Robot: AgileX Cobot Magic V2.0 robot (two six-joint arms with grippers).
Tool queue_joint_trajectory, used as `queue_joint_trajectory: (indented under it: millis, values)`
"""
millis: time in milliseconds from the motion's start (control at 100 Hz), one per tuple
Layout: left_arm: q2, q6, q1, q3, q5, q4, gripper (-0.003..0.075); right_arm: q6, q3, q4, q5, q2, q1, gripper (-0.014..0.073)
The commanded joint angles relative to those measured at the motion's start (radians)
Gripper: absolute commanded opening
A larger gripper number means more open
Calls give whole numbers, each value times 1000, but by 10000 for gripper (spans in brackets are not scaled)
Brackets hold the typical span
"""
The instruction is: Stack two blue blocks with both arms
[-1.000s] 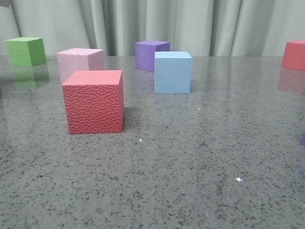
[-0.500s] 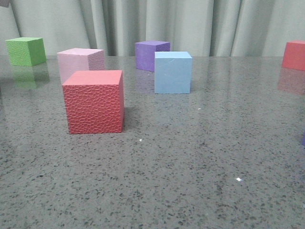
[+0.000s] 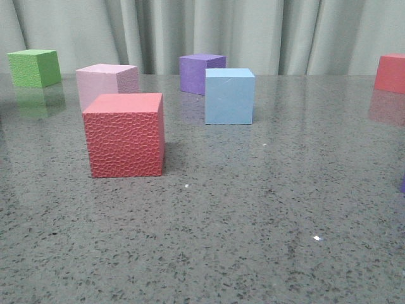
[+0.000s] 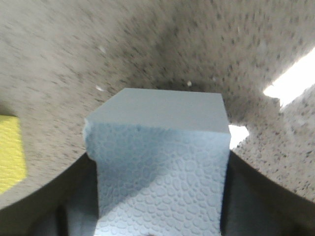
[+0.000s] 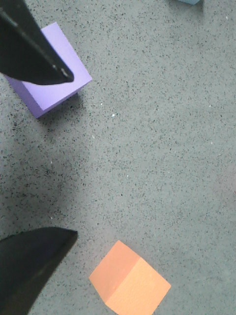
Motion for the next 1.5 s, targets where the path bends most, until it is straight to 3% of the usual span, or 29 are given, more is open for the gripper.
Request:
queue_joint_trajectory:
  millis: [0, 490, 730, 970, 1490]
  values:
    - [-85, -2, 2, -70, 38, -40, 231, -10, -25, -10, -61, 0, -4, 590]
    - [-152, -2, -16, -241, 38, -214, 231, -10, -25, -10, -62, 0, -4, 590]
    - [-148, 51, -128, -273, 20, -212, 231, -10, -25, -5, -62, 0, -4, 590]
    - [-129, 77, -264, -280, -101, -209, 232, -10, -25, -1, -62, 0, -4, 590]
    - [96, 136, -446, -556, -100, -213, 233, -10, -25, 2, -54, 0, -4, 590]
